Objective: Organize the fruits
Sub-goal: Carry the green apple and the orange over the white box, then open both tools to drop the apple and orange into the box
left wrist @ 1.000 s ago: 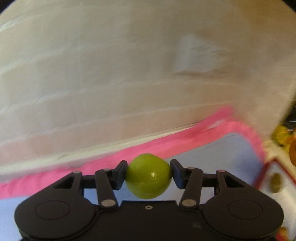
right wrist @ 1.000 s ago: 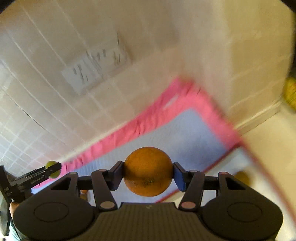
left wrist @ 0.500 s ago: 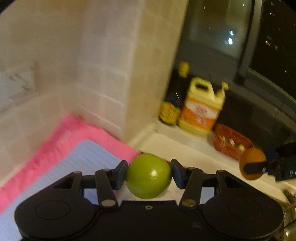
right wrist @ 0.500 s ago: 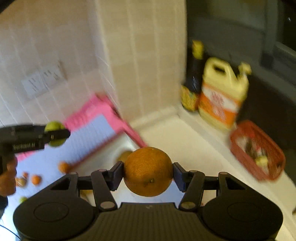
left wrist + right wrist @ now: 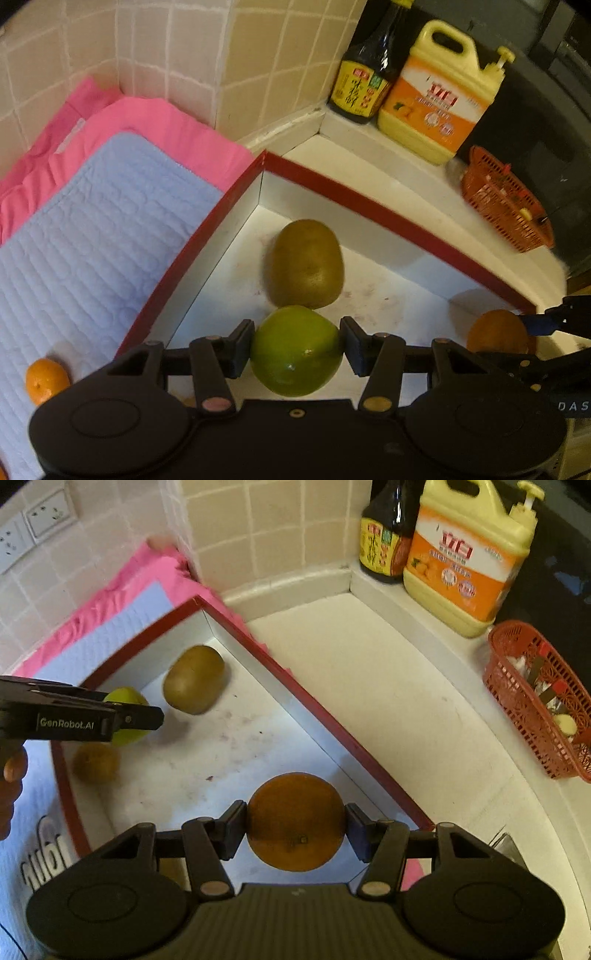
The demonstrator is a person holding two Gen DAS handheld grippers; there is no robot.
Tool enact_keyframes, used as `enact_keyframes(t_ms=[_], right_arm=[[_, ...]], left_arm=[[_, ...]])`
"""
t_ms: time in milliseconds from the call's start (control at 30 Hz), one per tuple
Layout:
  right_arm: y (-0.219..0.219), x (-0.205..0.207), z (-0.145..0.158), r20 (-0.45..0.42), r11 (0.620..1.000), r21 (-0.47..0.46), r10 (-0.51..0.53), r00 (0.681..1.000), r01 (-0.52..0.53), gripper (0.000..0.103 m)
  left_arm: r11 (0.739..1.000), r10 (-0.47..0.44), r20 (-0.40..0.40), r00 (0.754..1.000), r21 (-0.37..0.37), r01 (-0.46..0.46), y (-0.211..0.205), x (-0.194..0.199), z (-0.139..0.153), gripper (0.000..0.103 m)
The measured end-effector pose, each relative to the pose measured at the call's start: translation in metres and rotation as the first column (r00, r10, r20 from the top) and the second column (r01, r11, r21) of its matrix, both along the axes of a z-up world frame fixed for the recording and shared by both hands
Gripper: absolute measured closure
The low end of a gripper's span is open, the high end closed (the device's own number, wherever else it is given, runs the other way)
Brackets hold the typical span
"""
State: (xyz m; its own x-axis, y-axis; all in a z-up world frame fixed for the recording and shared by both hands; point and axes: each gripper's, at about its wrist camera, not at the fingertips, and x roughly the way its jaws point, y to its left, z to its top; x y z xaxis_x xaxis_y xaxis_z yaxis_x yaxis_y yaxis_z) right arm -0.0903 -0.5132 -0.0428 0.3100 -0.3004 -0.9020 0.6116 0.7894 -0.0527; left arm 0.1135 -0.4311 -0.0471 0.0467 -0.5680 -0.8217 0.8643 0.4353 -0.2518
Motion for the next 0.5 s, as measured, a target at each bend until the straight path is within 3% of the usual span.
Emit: enact_keyframes(t_ms=[167, 500], right_arm=[[-0.001, 0.002, -0.016, -0.051, 1.0, 0.025, -0.015, 0.999, 0.016, 0.044], [-0.008, 0.002, -0.023, -0.069, 0.998, 0.046, -0.046, 0.997, 0.049, 0.044]], left_arm=[[1.0, 0.003, 0.01, 1.0, 0.024, -0.003, -0.002, 0.001, -0.009, 0.042], [0.999, 0.016, 0.002, 1.0, 0.039, -0.016, -0.008, 0.006, -0.017, 0.042]])
